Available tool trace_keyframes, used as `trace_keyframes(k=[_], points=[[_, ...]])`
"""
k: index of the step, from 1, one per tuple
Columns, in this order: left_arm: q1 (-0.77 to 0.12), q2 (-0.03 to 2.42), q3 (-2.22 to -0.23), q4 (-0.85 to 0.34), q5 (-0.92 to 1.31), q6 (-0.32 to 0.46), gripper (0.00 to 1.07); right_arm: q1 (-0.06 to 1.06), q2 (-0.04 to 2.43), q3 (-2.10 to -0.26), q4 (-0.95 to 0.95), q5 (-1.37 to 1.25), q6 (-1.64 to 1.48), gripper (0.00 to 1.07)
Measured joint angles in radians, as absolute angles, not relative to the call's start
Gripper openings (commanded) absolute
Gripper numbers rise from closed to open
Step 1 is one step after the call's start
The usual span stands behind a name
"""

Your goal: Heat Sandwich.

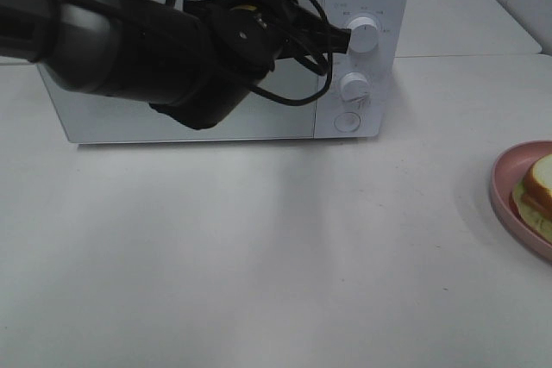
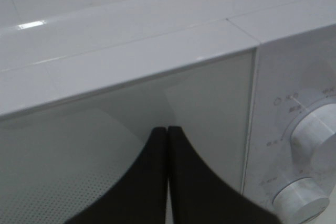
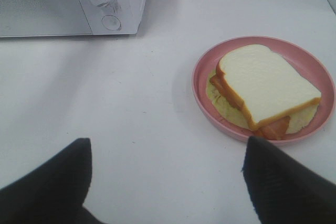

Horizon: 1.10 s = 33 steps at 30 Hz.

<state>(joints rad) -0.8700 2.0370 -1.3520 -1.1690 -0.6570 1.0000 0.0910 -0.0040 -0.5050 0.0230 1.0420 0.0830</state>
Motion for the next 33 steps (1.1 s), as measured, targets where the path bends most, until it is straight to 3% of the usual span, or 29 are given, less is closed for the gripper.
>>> trace_keyframes(k=[6,13,16,23,26,27,28,29,31,32,33], points=[[-0.854,1.974,-1.354,-1.19,-0.526,1.041,0.0,0.091,-0.004,-0.505,0.023,1.042,0.083,0.76],[-0.854,1.914,-1.354,-1.18,-0.205,1.053,0.0,0.091,-0.004,-0.505,0.023,1.042,0.083,0.76],[-0.854,1.886,-1.354,-1.111,0.043,1.054,0.0,0.091,-0.004,-0.505,0.023,1.042,0.083,0.76],[-0.854,1.836,-1.354,-0.955,0.325,1.03,0.02,0.091,-0.004,-0.505,0.023,1.042,0.083,0.76],[-0.854,1.803,-1.354,-0.793,0.456,0.892,0.21,0.091,-0.004,-0.505,0.023,1.042,0.083,0.76],[-0.854,1.803,-1.354,-0.793,0.456,0.892,0.21,0.091,-0.004,-0.505,0.023,1.042,0.083,0.76],[-0.854,1.795,-1.354,-0.737,0.48,0.838,0.28,0.091,-0.004,-0.505,0.023,1.042,0.083,0.76],[-0.854,1.771,-1.354,-0.613,0.54,0.713,0.42,0.091,-0.004,-0.505,0.023,1.042,0.083,0.76],[-0.854,1.75,-1.354,-0.494,0.596,0.587,0.57,0.091,-0.004,-0.505,0.023,1.042,0.083,0.76],[-0.854,1.75,-1.354,-0.494,0.596,0.587,0.57,0.091,-0.004,-0.505,0.023,1.042,0.083,0.76],[-0.854,1.739,-1.354,-0.44,0.63,0.531,0.63,0.091,-0.004,-0.505,0.023,1.042,0.083,0.76]])
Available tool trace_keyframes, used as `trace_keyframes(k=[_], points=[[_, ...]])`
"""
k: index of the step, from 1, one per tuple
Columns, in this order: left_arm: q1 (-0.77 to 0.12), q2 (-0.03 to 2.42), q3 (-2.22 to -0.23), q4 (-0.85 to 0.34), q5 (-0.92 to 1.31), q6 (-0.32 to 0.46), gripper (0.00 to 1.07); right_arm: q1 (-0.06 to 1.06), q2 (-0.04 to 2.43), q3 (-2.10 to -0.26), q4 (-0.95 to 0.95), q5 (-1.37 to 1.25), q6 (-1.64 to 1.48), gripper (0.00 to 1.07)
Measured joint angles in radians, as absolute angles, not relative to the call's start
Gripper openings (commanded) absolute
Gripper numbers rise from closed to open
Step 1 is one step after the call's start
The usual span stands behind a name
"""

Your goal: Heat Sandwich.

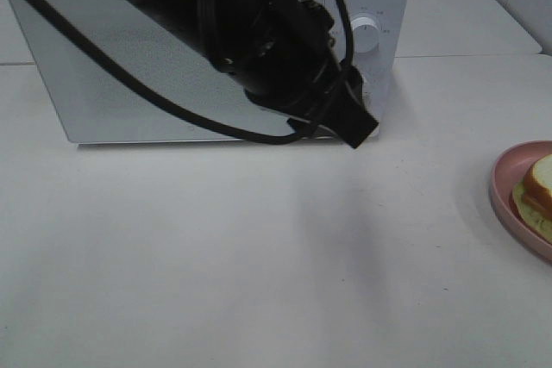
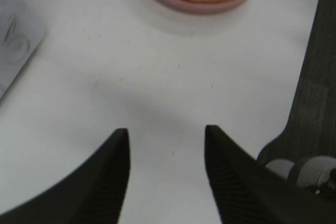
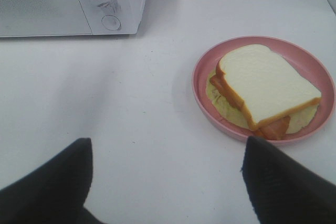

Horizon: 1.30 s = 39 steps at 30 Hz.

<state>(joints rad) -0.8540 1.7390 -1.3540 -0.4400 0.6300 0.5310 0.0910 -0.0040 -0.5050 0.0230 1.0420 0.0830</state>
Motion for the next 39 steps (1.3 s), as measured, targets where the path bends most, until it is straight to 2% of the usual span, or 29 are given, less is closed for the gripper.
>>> trace_keyframes(k=[1,3,4,5,7,9,12,13,14,16,18,19,21,22,26,27,30,35,39], points=[[-0.854,1.72,-1.354,-0.308,0.705,0.397,0.73,0.091,-0.004,-0.505,0.023,1.042,0.084,0.76],[-0.854,1.705,-1.354,-0.189,0.779,0.294,0.78,0.091,-0.004,-0.505,0.023,1.042,0.084,0.76],[-0.854,1.705,-1.354,-0.189,0.779,0.294,0.78,0.091,-0.004,-0.505,0.023,1.042,0.084,0.76],[-0.849,1.693,-1.354,-0.1,0.853,0.205,0.78,0.091,-0.004,-0.505,0.023,1.042,0.084,0.76],[-0.831,1.68,-1.354,-0.05,0.929,0.155,0.78,0.091,-0.004,-0.505,0.023,1.042,0.084,0.76],[-0.812,1.675,-1.354,-0.036,0.964,0.139,0.78,0.091,-0.004,-0.505,0.023,1.042,0.084,0.76],[-0.709,1.65,-1.349,-0.039,1.051,0.121,0.78,0.091,-0.004,-0.505,0.023,1.042,0.084,0.76],[-0.709,1.65,-1.349,-0.039,1.051,0.121,0.78,0.091,-0.004,-0.505,0.023,1.042,0.084,0.76],[-0.644,1.622,-1.33,-0.056,1.067,0.121,0.78,0.091,-0.004,-0.505,0.023,1.042,0.084,0.76],[-0.584,1.582,-1.301,-0.069,1.077,0.121,0.78,0.091,-0.004,-0.505,0.023,1.042,0.084,0.76],[-0.557,1.564,-1.282,-0.073,1.08,0.121,0.78,0.091,-0.004,-0.505,0.023,1.042,0.084,0.76],[-0.491,1.512,-1.236,-0.076,1.084,0.121,0.78,0.091,-0.004,-0.505,0.023,1.042,0.084,0.76],[-0.423,1.461,-1.189,-0.076,1.086,0.122,0.78,0.091,-0.004,-0.505,0.023,1.042,0.084,0.76],[-0.423,1.461,-1.189,-0.076,1.086,0.122,0.78,0.091,-0.004,-0.505,0.023,1.042,0.084,0.76],[-0.233,1.276,-1.036,-0.075,1.092,0.128,0.78,0.091,-0.004,-0.505,0.023,1.042,0.084,0.76],[-0.233,1.276,-1.036,-0.075,1.092,0.128,0.78,0.091,-0.004,-0.505,0.023,1.042,0.084,0.76],[-0.13,1.131,-0.935,-0.075,1.094,0.134,0.78,0.091,-0.004,-0.505,0.023,1.042,0.084,0.76],[-0.045,0.932,-0.819,-0.075,1.106,0.134,0.78,0.091,-0.004,-0.505,0.023,1.042,0.084,0.76],[-0.014,0.775,-0.745,-0.076,1.112,0.123,0.78,0.091,-0.004,-0.505,0.023,1.042,0.084,0.76]])
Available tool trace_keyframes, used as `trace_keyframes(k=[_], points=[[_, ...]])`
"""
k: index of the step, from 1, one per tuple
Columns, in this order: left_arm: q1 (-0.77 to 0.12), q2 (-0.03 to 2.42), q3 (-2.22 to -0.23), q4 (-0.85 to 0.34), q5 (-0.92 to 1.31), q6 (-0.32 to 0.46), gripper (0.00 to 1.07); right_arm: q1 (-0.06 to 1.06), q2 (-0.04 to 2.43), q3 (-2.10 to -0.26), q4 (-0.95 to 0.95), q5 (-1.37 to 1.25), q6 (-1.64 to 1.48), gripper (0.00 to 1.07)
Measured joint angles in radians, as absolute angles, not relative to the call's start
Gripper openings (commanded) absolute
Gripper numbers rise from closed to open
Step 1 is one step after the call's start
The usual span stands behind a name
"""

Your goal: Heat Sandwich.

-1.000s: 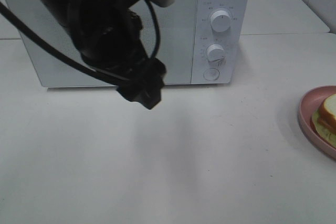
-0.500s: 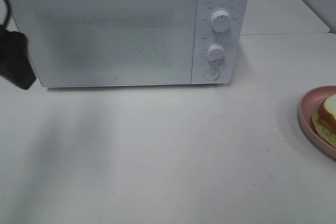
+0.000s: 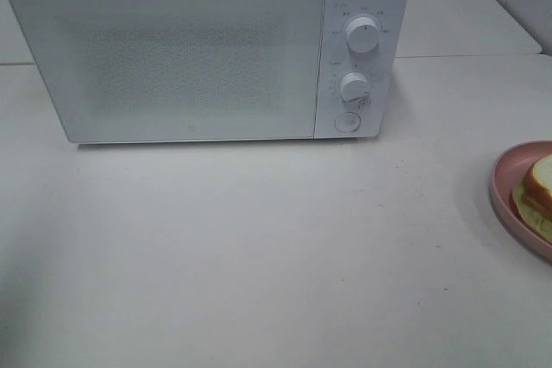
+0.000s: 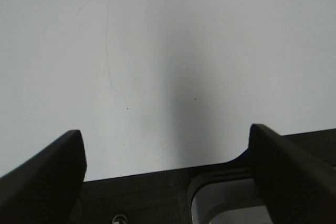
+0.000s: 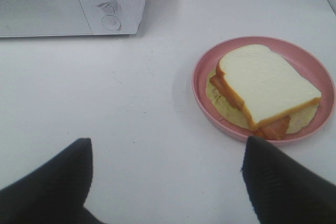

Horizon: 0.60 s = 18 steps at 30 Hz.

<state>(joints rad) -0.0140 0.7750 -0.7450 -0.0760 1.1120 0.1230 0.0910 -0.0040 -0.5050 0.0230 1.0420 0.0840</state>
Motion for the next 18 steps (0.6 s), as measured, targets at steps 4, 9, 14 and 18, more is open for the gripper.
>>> trace_keyframes(k=[4,9,14,18], points=[[-0.012,0.632,-0.683,-0.08,1.125,0.111,0.78,0.091,-0.004,-0.505,0.023,1.042,0.084,0.76],[-0.012,0.491,-0.632,-0.08,1.132,0.103,0.78,0.091,-0.004,-0.505,0.023,1.042,0.084,0.76],[-0.012,0.333,-0.575,-0.067,1.132,0.062,0.78,0.091,-0.004,-0.505,0.023,1.042,0.084,0.76],[-0.012,0.192,-0.537,-0.035,1.133,0.014,0.78,0.091,-0.004,-0.505,0.023,1.042,0.084,0.76]])
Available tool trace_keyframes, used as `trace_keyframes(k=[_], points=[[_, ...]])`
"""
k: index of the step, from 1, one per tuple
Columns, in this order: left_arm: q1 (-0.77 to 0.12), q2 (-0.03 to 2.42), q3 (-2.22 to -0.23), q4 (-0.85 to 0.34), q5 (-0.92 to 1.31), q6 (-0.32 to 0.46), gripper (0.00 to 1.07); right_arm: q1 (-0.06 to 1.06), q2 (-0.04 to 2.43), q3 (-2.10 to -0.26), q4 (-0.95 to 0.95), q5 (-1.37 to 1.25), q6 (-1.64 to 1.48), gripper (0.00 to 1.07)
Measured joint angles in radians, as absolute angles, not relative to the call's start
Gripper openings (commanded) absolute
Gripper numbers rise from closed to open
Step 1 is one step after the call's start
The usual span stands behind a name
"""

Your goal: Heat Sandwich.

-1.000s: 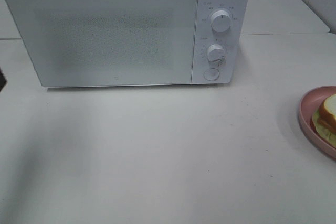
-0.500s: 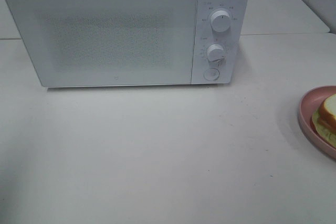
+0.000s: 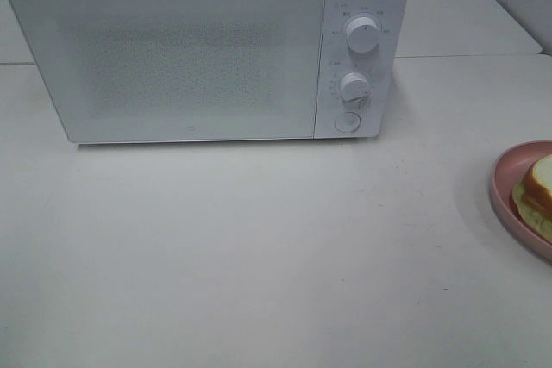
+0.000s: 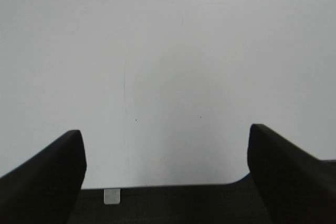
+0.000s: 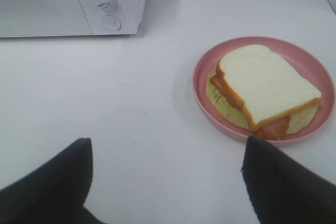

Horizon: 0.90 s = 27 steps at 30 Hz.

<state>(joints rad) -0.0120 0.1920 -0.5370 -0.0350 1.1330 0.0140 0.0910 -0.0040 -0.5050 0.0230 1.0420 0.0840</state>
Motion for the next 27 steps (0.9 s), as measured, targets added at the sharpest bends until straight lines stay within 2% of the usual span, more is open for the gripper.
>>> trace_keyframes(k=[9,27], points=[[-0.012,0.002,-0.535,-0.023,1.134,0.007,0.77,0.091,-0.004,-0.505,0.023,1.042,0.084,0.76],[-0.012,-0.005,-0.495,0.0,1.052,0.007,0.77,0.091,-0.004,-0.505,0.023,1.042,0.084,0.76]])
